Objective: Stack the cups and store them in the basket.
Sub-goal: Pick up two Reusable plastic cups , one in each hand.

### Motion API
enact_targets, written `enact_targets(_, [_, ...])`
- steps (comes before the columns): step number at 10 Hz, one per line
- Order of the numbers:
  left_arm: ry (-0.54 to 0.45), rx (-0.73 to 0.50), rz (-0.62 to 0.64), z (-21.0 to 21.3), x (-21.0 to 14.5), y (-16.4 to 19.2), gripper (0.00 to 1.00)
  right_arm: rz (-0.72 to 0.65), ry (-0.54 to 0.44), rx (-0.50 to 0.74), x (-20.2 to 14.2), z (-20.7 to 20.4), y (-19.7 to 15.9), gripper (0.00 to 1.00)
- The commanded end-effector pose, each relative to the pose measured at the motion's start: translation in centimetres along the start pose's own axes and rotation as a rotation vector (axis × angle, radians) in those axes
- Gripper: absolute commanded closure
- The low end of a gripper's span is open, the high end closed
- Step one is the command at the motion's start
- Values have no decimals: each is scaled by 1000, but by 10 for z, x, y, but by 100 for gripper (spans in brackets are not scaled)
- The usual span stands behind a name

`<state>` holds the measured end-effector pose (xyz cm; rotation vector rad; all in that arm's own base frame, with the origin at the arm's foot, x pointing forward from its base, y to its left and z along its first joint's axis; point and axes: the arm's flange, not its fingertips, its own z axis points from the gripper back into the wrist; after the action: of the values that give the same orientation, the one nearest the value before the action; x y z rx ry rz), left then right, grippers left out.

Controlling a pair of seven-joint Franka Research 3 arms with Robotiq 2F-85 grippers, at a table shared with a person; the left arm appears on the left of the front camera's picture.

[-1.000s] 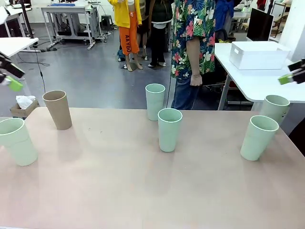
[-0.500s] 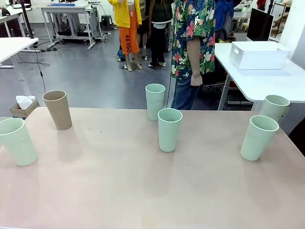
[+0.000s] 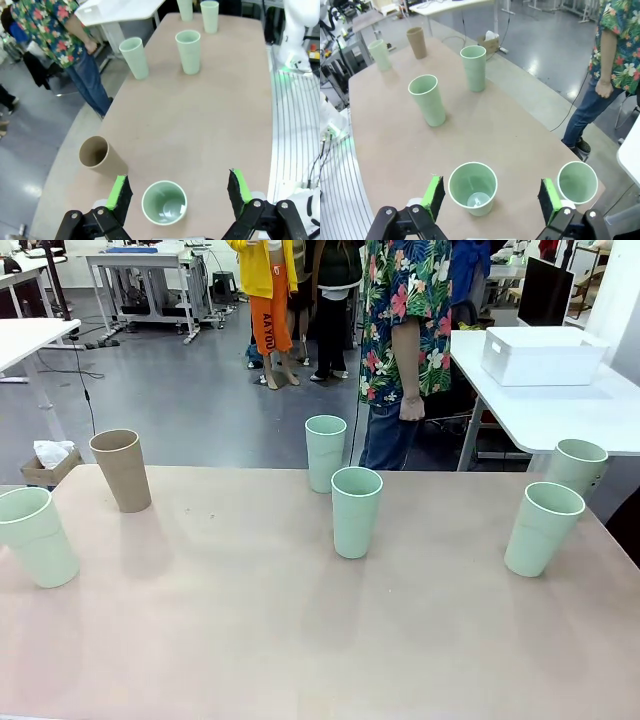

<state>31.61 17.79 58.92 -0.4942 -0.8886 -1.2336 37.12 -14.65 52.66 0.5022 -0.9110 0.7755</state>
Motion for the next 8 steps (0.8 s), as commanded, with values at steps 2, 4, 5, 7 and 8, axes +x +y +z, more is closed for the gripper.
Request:
enact_targets(2, [-14, -29, -11, 3, -2, 9, 0, 16, -22, 18, 0, -2, -1, 0])
enact_targets(4, [-9, -29, 14, 2, -6, 8, 0, -1, -3, 45, 0, -7, -1, 0])
enact_targets(5, [-3, -26, 10, -1, -5, 7, 0, -14, 0, 16, -2, -4, 2, 0])
enact_targets(7, [-3, -26, 10, -1, -5, 7, 0, -14, 0, 16, -2, -4, 2, 0])
enact_targets(8, [-3, -26, 10, -1, -5, 7, 0, -14, 0, 16, -2, -4, 2, 0])
